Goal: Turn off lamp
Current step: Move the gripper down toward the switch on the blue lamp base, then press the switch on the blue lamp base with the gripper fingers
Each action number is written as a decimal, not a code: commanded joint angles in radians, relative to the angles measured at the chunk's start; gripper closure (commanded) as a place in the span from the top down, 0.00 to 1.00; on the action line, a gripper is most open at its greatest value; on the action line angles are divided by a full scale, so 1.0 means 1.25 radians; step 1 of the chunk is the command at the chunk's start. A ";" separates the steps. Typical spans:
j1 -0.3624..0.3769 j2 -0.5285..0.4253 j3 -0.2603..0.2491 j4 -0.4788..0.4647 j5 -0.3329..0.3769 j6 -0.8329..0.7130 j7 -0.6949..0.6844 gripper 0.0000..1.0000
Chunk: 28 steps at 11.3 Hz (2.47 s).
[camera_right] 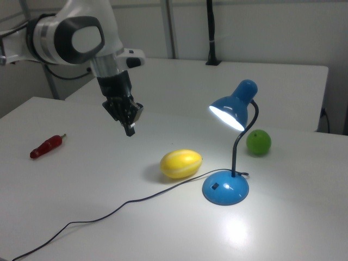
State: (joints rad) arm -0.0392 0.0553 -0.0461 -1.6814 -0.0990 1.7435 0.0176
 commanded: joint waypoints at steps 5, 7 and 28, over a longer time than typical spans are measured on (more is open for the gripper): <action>-0.116 0.120 -0.001 -0.069 0.014 0.175 0.080 0.00; -0.137 0.162 -0.001 -0.075 0.014 0.234 0.115 0.00; -0.207 0.324 -0.001 -0.065 -0.001 0.623 0.134 0.00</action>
State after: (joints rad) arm -0.2934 0.4441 -0.0498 -1.7653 -0.0990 2.4863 0.1833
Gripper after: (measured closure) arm 0.991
